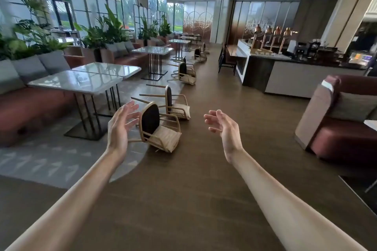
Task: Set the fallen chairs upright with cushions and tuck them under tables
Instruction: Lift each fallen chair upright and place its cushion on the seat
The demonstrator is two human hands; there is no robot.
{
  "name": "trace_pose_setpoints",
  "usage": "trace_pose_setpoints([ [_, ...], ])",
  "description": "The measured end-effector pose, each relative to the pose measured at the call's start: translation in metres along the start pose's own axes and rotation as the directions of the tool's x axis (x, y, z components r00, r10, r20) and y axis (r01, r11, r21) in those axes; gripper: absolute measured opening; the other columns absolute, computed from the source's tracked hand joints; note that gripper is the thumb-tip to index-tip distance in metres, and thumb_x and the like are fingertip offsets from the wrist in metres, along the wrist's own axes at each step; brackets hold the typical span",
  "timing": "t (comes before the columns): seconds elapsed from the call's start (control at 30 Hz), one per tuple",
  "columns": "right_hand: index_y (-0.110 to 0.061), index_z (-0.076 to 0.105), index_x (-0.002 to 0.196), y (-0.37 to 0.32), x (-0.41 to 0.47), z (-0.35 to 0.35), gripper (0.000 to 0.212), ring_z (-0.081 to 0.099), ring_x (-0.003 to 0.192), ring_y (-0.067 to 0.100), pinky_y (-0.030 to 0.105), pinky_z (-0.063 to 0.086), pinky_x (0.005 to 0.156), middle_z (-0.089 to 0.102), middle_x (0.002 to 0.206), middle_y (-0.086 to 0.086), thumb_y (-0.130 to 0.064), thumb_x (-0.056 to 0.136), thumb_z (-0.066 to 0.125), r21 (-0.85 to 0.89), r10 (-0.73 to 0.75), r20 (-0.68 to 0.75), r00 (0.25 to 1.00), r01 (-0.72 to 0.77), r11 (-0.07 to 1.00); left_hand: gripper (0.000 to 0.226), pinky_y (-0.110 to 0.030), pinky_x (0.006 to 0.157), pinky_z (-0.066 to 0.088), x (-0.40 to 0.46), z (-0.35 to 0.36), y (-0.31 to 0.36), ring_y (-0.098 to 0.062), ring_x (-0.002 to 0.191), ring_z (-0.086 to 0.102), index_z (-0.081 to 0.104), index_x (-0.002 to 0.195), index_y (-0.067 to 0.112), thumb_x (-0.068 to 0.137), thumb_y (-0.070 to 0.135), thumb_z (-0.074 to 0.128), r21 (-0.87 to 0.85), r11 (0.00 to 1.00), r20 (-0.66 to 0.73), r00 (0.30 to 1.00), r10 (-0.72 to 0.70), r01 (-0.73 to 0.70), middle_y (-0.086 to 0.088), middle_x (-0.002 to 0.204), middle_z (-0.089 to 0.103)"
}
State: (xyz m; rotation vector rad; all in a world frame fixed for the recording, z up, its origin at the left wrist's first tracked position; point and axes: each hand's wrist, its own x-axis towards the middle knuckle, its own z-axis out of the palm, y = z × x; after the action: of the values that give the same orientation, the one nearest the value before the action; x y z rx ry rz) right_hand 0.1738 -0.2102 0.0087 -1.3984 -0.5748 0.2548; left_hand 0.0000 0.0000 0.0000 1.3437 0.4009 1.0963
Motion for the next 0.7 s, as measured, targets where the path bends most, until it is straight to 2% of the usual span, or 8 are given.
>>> trace_pose_setpoints([
  [0.1, -0.018, 0.072, 0.109, 0.012, 0.059, 0.007, 0.030, 0.071, 0.110, 0.025, 0.046, 0.053, 0.098, 0.079, 0.108, 0.005, -0.035, 0.106, 0.048, 0.027, 0.030, -0.039, 0.999, -0.029, 0.999, 0.046, -0.032, 0.092, 0.053, 0.057, 0.014, -0.029, -0.025, 0.111, 0.064, 0.060, 0.132, 0.001, 0.106, 0.033, 0.041, 0.001, 0.999, -0.005, 0.999, -0.051, 0.051, -0.021, 0.133, 0.064],
  [0.2, -0.016, 0.071, 0.113, 0.020, 0.116, 0.006, 0.029, 0.071, 0.110, 0.028, 0.045, 0.054, 0.097, 0.078, 0.109, 0.006, -0.033, 0.106, 0.048, 0.058, 0.013, -0.076, 0.997, -0.009, 0.998, 0.051, -0.032, 0.089, 0.054, 0.112, 0.036, -0.051, -0.028, 0.111, 0.064, 0.057, 0.133, -0.006, 0.108, 0.032, 0.035, -0.057, 0.993, -0.002, 0.994, -0.106, 0.105, -0.026, 0.134, 0.061],
  [0.37, -0.014, 0.070, 0.116, 0.038, 0.198, -0.009, 0.037, 0.072, 0.109, 0.028, 0.041, 0.055, 0.092, 0.078, 0.112, 0.008, -0.039, 0.098, 0.050, 0.147, -0.055, -0.128, 0.990, 0.074, 0.986, 0.056, -0.044, 0.100, 0.049, 0.176, 0.077, -0.082, -0.031, 0.116, 0.063, 0.053, 0.136, -0.005, 0.108, 0.038, 0.031, -0.177, 0.980, 0.010, 0.995, -0.095, 0.095, -0.022, 0.134, 0.063],
  [0.57, -0.015, 0.071, 0.114, 0.086, 0.312, -0.026, 0.035, 0.072, 0.108, 0.028, 0.044, 0.055, 0.094, 0.077, 0.112, 0.009, -0.036, 0.097, 0.048, 0.148, -0.074, -0.113, 0.991, 0.090, 0.985, 0.053, -0.041, 0.098, 0.050, 0.259, 0.141, -0.156, -0.032, 0.113, 0.062, 0.053, 0.136, -0.006, 0.109, 0.034, 0.031, -0.116, 0.991, 0.053, 0.996, -0.066, 0.072, -0.025, 0.132, 0.062],
  [0.63, -0.015, 0.071, 0.114, 0.104, 0.364, -0.031, 0.036, 0.072, 0.108, 0.027, 0.044, 0.055, 0.095, 0.078, 0.112, 0.008, -0.036, 0.096, 0.048, 0.144, -0.077, -0.088, 0.993, 0.089, 0.985, 0.051, -0.037, 0.094, 0.053, 0.292, 0.160, -0.185, -0.030, 0.111, 0.064, 0.056, 0.133, -0.004, 0.108, 0.033, 0.032, -0.105, 0.992, 0.030, 0.997, -0.067, 0.070, -0.024, 0.131, 0.063],
  [0.7, -0.014, 0.071, 0.115, 0.120, 0.422, -0.033, 0.037, 0.072, 0.108, 0.028, 0.045, 0.055, 0.095, 0.077, 0.112, 0.009, -0.036, 0.096, 0.048, 0.159, -0.071, -0.058, 0.996, 0.080, 0.984, 0.047, -0.040, 0.095, 0.053, 0.328, 0.179, -0.211, -0.030, 0.109, 0.065, 0.060, 0.128, 0.001, 0.108, 0.033, 0.033, -0.091, 0.993, -0.023, 0.997, -0.077, 0.074, -0.023, 0.130, 0.065],
])
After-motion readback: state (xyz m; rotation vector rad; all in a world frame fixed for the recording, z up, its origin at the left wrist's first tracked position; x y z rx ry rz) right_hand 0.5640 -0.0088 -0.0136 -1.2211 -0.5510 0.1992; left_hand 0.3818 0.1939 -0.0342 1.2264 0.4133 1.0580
